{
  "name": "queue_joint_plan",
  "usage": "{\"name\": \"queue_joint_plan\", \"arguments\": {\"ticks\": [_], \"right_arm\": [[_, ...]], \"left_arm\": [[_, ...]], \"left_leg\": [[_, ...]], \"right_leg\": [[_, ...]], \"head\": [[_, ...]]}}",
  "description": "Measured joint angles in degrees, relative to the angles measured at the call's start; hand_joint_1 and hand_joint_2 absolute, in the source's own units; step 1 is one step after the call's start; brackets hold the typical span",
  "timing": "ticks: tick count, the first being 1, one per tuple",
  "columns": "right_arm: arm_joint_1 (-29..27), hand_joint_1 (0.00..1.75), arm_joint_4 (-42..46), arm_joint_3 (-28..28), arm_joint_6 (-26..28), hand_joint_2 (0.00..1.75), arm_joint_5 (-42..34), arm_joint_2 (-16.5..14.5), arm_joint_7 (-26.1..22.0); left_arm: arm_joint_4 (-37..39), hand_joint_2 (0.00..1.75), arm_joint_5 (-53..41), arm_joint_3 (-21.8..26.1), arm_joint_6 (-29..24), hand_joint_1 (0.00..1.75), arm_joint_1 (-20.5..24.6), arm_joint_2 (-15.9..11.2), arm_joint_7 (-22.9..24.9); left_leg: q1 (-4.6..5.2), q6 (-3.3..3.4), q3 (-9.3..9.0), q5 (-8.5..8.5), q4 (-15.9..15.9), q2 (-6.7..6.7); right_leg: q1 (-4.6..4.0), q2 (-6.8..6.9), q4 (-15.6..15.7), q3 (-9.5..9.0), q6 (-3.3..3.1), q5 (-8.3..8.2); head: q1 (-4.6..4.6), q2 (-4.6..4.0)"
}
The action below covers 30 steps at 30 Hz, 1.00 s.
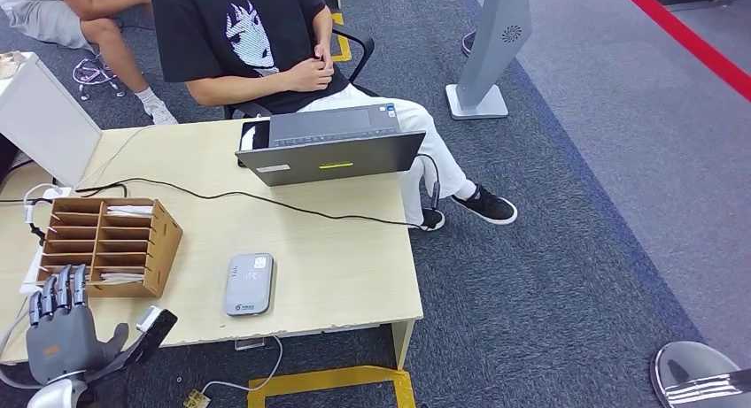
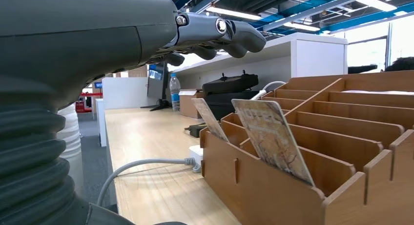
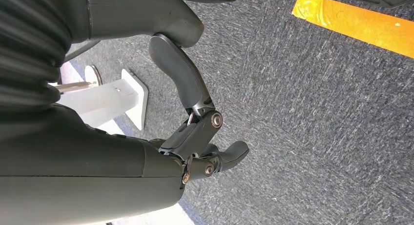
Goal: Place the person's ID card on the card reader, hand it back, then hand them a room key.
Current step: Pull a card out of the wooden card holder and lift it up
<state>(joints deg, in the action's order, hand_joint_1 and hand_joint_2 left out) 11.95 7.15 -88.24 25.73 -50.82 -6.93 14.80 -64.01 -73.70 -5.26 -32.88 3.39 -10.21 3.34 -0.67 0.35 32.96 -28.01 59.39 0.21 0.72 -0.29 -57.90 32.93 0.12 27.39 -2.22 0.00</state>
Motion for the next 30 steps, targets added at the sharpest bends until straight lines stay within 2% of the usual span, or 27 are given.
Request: {"name": "queue_joint_plan", "arguments": {"ticks": [8,20,30], "right_arm": [[0.0,0.0,0.0,0.0,0.1,1.75,0.7,0.0,0.1],[0.4,0.0,0.0,0.0,-0.2,1.75,2.2,0.0,0.6],[0.6,0.0,0.2,0.0,-0.1,1.75,2.4,0.0,0.6]], "left_arm": [[0.1,1.75,-1.0,0.1,0.0,0.0,0.3,-0.5,-0.6],[3.2,1.75,-4.1,-0.1,2.1,0.0,7.0,-1.2,-0.4],[6.1,1.75,-3.7,-0.5,1.4,0.0,8.1,-1.2,-0.5]], "left_leg": [[0.0,0.0,-0.01,0.0,0.0,0.0],[0.0,-0.01,-0.02,0.01,0.0,0.0],[0.0,0.0,-0.01,0.0,0.0,0.0]], "right_leg": [[0.0,0.01,0.0,0.01,0.0,0.0],[0.0,0.0,0.0,0.0,-0.01,-0.01],[0.0,-0.01,0.0,0.01,0.0,-0.01]], "head": [[0.01,0.0],[0.0,0.0],[0.0,0.0]]}}
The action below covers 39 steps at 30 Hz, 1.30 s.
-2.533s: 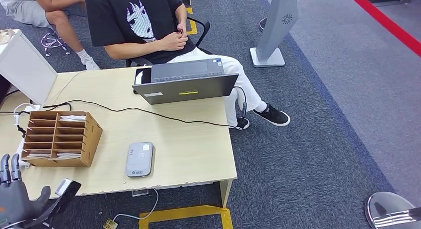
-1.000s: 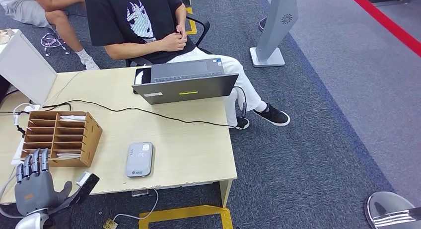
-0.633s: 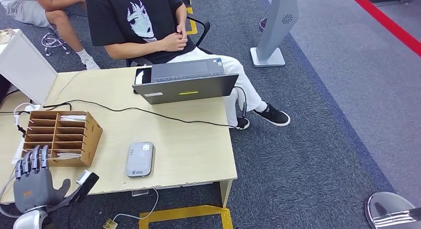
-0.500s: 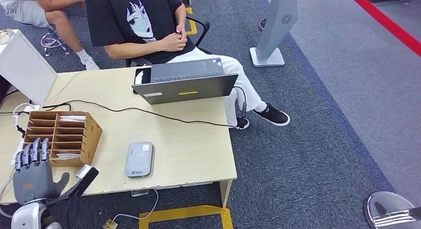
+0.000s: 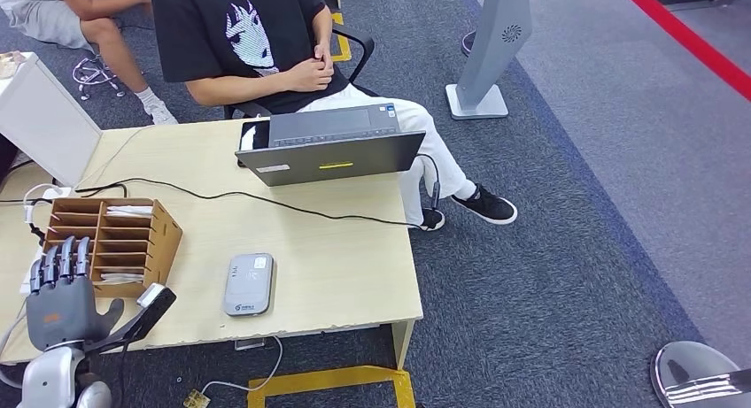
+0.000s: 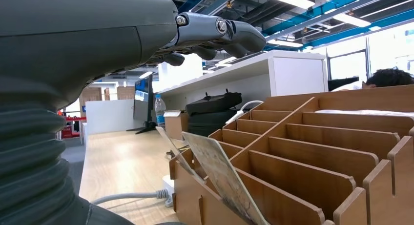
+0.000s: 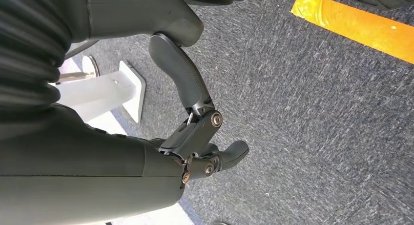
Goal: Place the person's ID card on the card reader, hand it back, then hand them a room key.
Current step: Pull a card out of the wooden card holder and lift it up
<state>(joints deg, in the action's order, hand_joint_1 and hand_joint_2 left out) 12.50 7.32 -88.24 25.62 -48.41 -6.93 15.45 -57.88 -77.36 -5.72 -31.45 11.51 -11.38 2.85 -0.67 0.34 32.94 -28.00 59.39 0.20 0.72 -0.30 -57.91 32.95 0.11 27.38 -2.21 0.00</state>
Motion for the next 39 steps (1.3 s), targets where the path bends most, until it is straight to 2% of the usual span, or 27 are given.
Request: {"name": "queue_joint_plan", "arguments": {"ticks": [33,35,37,39], "right_arm": [[0.1,0.0,0.1,0.0,0.2,1.75,1.0,0.0,0.3],[0.1,0.0,0.1,0.0,0.2,1.75,0.9,0.0,0.2],[0.1,0.0,0.1,0.0,0.2,1.75,0.7,0.0,0.1],[0.1,0.0,0.1,0.0,0.2,1.75,0.6,0.0,0.1]], "left_arm": [[7.8,1.75,1.0,-1.0,-1.4,0.02,1.2,1.4,-0.6],[8.0,1.75,1.3,-1.0,-1.4,0.75,1.3,1.4,-0.6],[8.1,1.75,1.4,-1.0,-1.5,1.61,1.3,1.5,-0.5],[8.3,1.75,1.5,-1.0,-1.5,1.75,1.4,1.6,-0.4]], "left_leg": [[0.0,0.0,0.0,0.0,0.0,0.0],[0.0,0.0,0.0,0.0,0.0,0.0],[0.0,0.0,0.0,0.0,0.0,0.0],[0.0,0.0,0.0,0.0,0.0,0.0]], "right_leg": [[0.0,0.0,0.0,0.0,0.0,0.0],[0.0,0.0,0.0,0.0,0.0,0.0],[0.0,0.0,0.0,0.0,0.0,0.0],[0.0,0.0,0.0,0.0,0.0,0.0]], "head": [[0.01,0.0],[0.01,0.0],[0.01,0.0],[0.01,0.0]]}}
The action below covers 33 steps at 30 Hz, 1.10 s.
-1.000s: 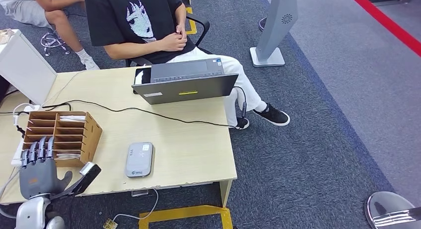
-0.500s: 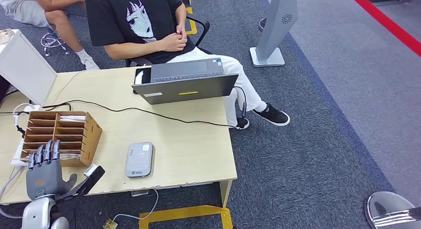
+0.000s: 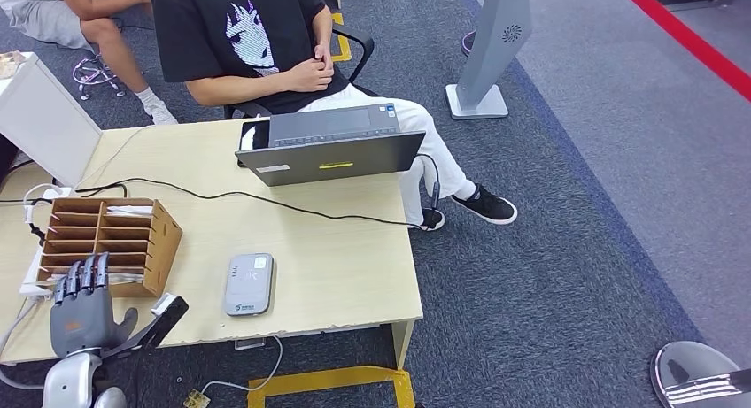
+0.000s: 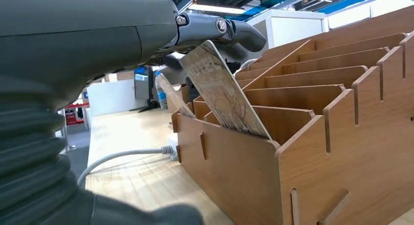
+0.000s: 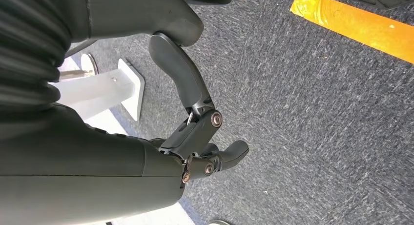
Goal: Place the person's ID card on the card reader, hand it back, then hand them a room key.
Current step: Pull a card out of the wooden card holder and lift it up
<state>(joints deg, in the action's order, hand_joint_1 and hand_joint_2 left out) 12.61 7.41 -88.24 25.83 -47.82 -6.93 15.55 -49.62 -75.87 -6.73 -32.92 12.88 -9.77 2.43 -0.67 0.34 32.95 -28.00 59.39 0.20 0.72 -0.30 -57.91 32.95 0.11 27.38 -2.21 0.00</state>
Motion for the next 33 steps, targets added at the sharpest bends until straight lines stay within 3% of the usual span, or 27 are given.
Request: {"name": "queue_joint_plan", "arguments": {"ticks": [33], "right_arm": [[0.0,0.0,0.0,0.0,0.4,1.75,-0.2,0.0,0.0]], "left_arm": [[0.0,1.75,0.3,0.0,-3.1,1.75,0.0,0.0,0.6]], "left_leg": [[0.0,0.0,0.01,0.0,0.0,0.0]], "right_leg": [[0.0,0.0,0.0,0.0,0.0,0.0]], "head": [[0.0,0.0]]}}
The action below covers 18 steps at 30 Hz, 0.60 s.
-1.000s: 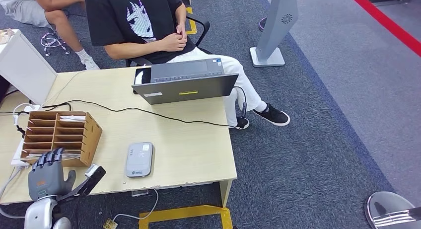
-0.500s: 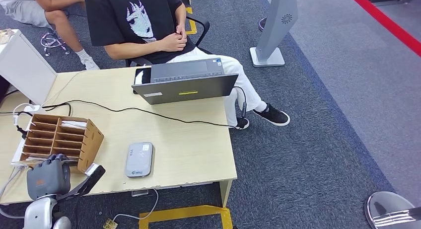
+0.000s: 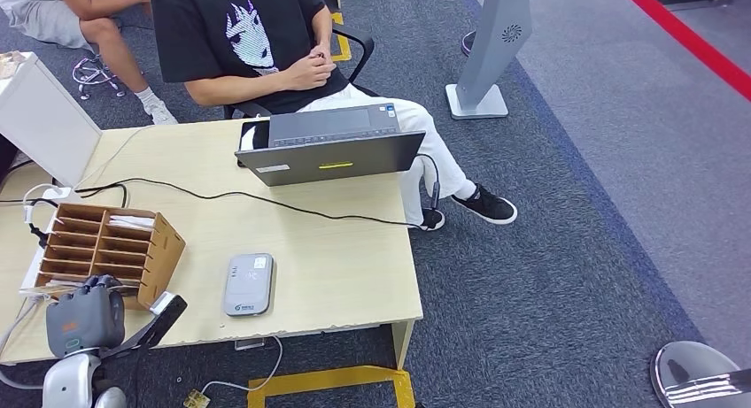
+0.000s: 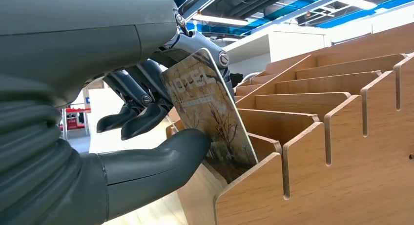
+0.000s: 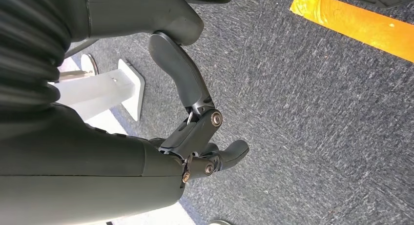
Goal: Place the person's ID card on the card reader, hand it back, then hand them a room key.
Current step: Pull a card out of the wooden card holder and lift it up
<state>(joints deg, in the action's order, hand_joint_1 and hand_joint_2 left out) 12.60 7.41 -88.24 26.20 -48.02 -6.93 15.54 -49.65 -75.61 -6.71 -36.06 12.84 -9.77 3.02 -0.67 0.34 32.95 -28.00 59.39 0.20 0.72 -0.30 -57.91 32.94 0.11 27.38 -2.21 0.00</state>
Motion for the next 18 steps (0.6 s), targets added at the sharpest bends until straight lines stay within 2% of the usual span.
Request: {"name": "queue_joint_plan", "arguments": {"ticks": [7,18], "right_arm": [[0.0,0.0,0.0,0.0,0.3,1.75,-0.2,0.0,0.0],[-0.2,0.0,0.0,0.0,0.8,1.75,-1.2,0.0,-0.1]], "left_arm": [[-3.8,1.75,0.7,0.0,-1.0,1.75,-1.2,0.0,-1.6],[-18.5,1.75,0.9,0.0,-1.8,1.75,-3.5,0.6,-3.3]], "left_leg": [[0.0,0.0,0.0,0.0,0.0,0.01],[0.01,0.0,0.0,0.0,0.0,0.01]], "right_leg": [[0.0,0.01,0.0,0.0,0.0,0.0],[0.0,0.01,0.0,0.01,0.0,0.0]], "head": [[-0.01,0.0],[0.0,0.0]]}}
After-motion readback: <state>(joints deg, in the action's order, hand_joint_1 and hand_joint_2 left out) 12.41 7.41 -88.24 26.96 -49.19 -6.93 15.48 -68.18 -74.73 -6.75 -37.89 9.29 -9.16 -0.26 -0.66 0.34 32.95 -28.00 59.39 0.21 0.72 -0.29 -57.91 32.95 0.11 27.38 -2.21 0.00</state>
